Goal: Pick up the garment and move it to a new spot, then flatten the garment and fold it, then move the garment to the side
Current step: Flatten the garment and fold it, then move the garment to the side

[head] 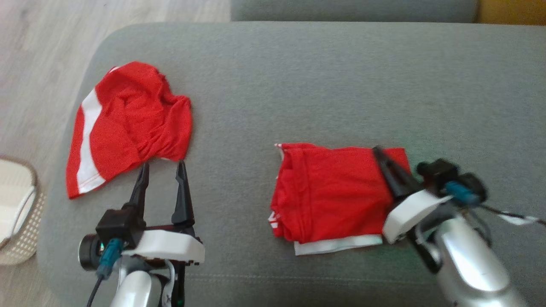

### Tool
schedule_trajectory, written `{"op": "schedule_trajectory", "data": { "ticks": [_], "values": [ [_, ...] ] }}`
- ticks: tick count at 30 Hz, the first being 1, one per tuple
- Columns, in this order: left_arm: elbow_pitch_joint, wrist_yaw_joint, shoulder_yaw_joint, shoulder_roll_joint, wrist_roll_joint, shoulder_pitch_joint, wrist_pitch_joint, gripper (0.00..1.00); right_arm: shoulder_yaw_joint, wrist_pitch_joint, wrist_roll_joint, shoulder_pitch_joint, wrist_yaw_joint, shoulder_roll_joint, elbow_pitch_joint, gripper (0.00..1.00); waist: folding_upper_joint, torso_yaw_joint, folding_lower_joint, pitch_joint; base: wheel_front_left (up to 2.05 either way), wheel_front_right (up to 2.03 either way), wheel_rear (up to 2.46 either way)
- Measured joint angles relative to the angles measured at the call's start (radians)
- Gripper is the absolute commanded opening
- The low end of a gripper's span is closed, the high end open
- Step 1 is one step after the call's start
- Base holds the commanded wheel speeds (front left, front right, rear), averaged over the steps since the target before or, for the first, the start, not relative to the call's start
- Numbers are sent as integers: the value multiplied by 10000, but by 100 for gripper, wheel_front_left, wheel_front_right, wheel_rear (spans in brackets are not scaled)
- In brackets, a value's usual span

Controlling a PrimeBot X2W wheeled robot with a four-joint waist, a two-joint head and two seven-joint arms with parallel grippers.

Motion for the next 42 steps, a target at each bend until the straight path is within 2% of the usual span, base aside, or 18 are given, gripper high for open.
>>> {"op": "schedule_trajectory", "data": {
  "ticks": [4, 10, 11, 12, 22, 32, 36, 42],
  "values": [
    [-100, -6, 19, 0, 0, 21, 0, 100, -1041, 100, -316, 260, 0, -167, -844, 0, 0, -416, 0, -176, 0, 0, 0],
    [-134, -19, -25, 2, 0, 229, 0, 100, -2220, 362, -522, 1254, 0, -58, -1839, 0, 0, -1003, 0, -384, 0, 0, 0],
    [-134, -19, -25, 2, 0, 229, 0, 100, -2220, 362, -522, 1254, 0, -58, -1839, 61, 0, -1003, 0, -384, 0, 0, 0],
    [-119, -92, -56, 2, 0, 237, 0, 100, -2345, 359, -604, 1404, 0, -38, -1979, 100, 0, -1067, 0, -418, 0, 0, 0],
    [-182, -84, -479, 2, -15, 591, 0, 100, -3024, 226, -754, 2497, 0, 477, -2464, 100, 0, -1346, 0, -621, 0, 0, 0],
    [-184, -77, -545, 4, -15, 621, 0, 100, -3127, 245, -729, 2556, 0, 665, -2431, 100, 0, -1226, 0, -485, 0, 0, 0],
    [-182, -77, -554, 6, -13, 501, 0, 100, -3047, 826, 673, 2284, 0, 706, -2067, 100, 0, -1137, 0, -234, 0, 0, 0],
    [-121, -84, -629, 4, 19, -5, 0, 100, -2497, 1674, 1714, 1454, 0, 654, -1406, 100, 0, -846, 0, 325, 0, 0, 0]
  ]
}}
